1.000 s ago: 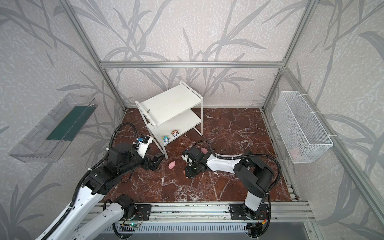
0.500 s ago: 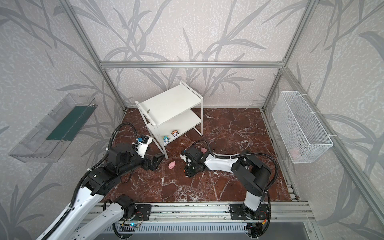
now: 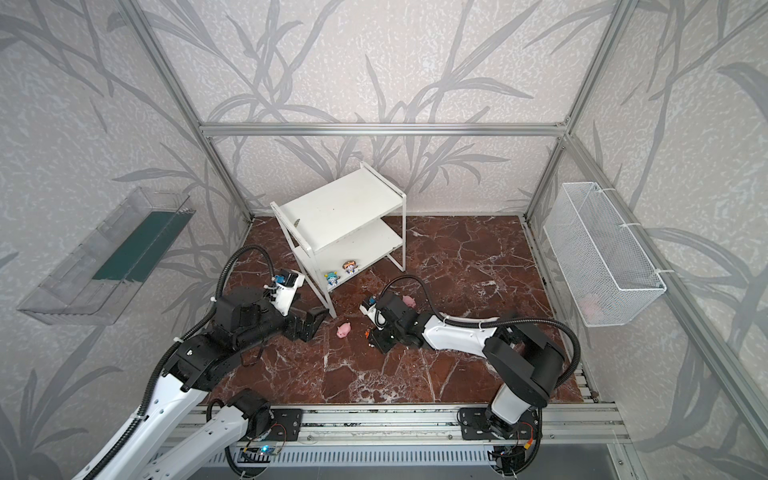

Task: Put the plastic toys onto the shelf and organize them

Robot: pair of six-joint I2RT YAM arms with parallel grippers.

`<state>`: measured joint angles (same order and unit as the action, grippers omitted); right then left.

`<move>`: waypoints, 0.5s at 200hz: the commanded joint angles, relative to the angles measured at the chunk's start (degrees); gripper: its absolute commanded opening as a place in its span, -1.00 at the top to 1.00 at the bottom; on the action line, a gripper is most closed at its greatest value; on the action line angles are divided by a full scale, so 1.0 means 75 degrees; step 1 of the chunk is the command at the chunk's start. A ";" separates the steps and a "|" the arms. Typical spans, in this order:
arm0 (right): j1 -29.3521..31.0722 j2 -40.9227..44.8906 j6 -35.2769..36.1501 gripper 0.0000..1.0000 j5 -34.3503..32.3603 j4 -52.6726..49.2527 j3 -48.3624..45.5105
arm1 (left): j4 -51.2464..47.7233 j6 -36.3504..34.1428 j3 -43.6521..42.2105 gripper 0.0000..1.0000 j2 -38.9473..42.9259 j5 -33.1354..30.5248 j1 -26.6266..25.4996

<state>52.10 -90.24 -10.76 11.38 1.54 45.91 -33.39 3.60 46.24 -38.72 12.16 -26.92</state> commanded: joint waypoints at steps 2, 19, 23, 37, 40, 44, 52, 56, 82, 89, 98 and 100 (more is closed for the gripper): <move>-0.0161 0.0828 0.0793 0.85 -0.0683 0.1355 -0.0324 | 0.0098 -0.0046 -0.0072 -0.99 0.0019 0.0088 0.0041; -0.0367 0.1321 0.1176 0.85 -0.0901 0.1966 -0.0631 | 0.0098 -0.0059 -0.0071 -0.99 0.0050 0.0063 0.0039; -0.0409 0.1426 0.1255 0.85 -0.0968 0.2175 -0.0720 | 0.0098 -0.0058 -0.0083 -0.99 0.0046 0.0049 0.0048; -0.0592 0.1640 0.1611 0.87 -0.1003 0.2897 -0.0924 | 0.0104 -0.0058 -0.0074 -0.99 0.0042 0.0060 0.0048; -0.0629 0.1673 0.1681 0.88 -0.1001 0.3017 -0.0929 | 0.0107 -0.0058 -0.0079 -0.99 0.0033 0.0055 0.0039; -0.0683 0.1701 0.1779 0.88 -0.0991 0.3134 -0.0929 | 0.0104 -0.0058 -0.0065 -0.99 0.0010 0.0079 0.0048; -0.0810 0.1730 0.1966 0.89 -0.0950 0.3291 -0.0876 | 0.0099 -0.0058 -0.0066 -0.98 0.0001 0.0092 0.0042; -0.0878 0.1732 0.2049 0.89 -0.0894 0.3347 -0.0842 | 0.0093 -0.0058 -0.0071 -0.98 -0.0006 0.0096 0.0041; -0.1404 0.1534 0.2346 0.89 -0.0363 0.3727 -0.0591 | 0.0082 -0.0047 -0.0068 -0.99 -0.0005 0.0099 0.0040; -0.1558 0.1433 0.2386 0.89 -0.0173 0.3946 -0.0568 | 0.0085 -0.0059 -0.0071 -0.99 0.0008 0.0089 0.0040; -0.1767 0.1273 0.2439 0.89 0.0229 0.4372 -0.0586 | 0.0081 -0.0061 -0.0062 -0.99 0.0007 0.0083 0.0043; -0.1816 0.1235 0.2468 0.89 0.0358 0.4499 -0.0598 | 0.0089 -0.0061 -0.0066 -0.99 0.0006 0.0085 0.0040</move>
<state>41.74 -78.85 4.27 7.81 25.63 39.79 -33.34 3.60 46.22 -38.98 12.16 -26.92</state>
